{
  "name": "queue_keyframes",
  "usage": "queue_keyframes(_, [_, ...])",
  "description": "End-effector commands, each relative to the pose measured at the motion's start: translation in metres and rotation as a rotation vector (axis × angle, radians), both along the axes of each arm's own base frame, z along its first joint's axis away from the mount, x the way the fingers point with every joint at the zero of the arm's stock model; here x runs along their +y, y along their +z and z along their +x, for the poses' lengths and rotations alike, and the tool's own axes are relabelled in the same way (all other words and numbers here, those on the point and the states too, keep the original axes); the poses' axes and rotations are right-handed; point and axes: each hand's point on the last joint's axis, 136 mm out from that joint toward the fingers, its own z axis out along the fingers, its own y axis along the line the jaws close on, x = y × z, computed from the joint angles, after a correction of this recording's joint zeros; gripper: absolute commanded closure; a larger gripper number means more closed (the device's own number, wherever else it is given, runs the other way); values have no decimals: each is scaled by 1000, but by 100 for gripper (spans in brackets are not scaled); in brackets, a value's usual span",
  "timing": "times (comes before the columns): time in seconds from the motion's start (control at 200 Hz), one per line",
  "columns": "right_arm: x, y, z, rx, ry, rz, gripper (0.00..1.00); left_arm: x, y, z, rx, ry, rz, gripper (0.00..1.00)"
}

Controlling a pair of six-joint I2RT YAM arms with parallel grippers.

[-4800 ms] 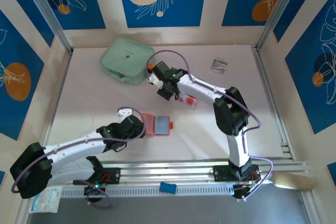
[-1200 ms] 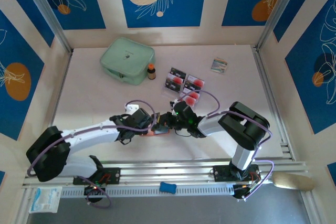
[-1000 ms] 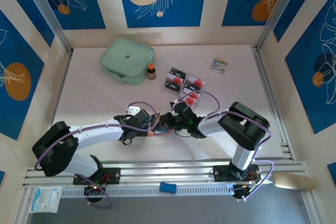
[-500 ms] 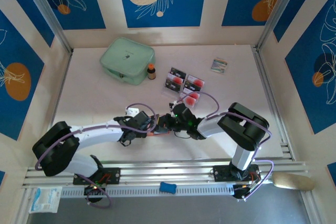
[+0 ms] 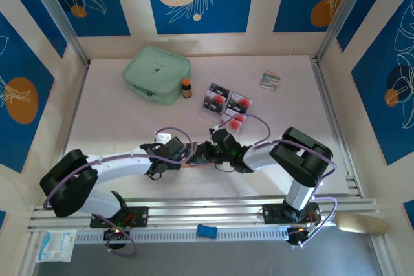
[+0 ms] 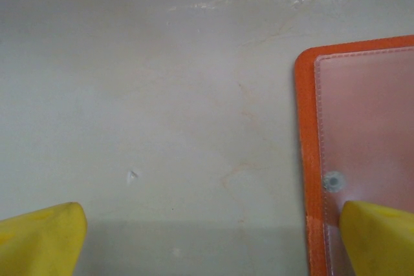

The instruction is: Put the credit cards into the card holder

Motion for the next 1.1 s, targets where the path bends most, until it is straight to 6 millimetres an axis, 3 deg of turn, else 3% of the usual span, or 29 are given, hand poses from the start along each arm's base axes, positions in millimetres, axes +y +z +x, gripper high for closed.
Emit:
queue_keyframes(0.0, [-12, -14, -10, 43, -15, -70, 100, 8, -6, -3, 17, 21, 20, 0])
queue_keyframes(1.095, [1, -33, -20, 146, 68, -102, 98, 5, 2, 1, 2, 26, 12, 0])
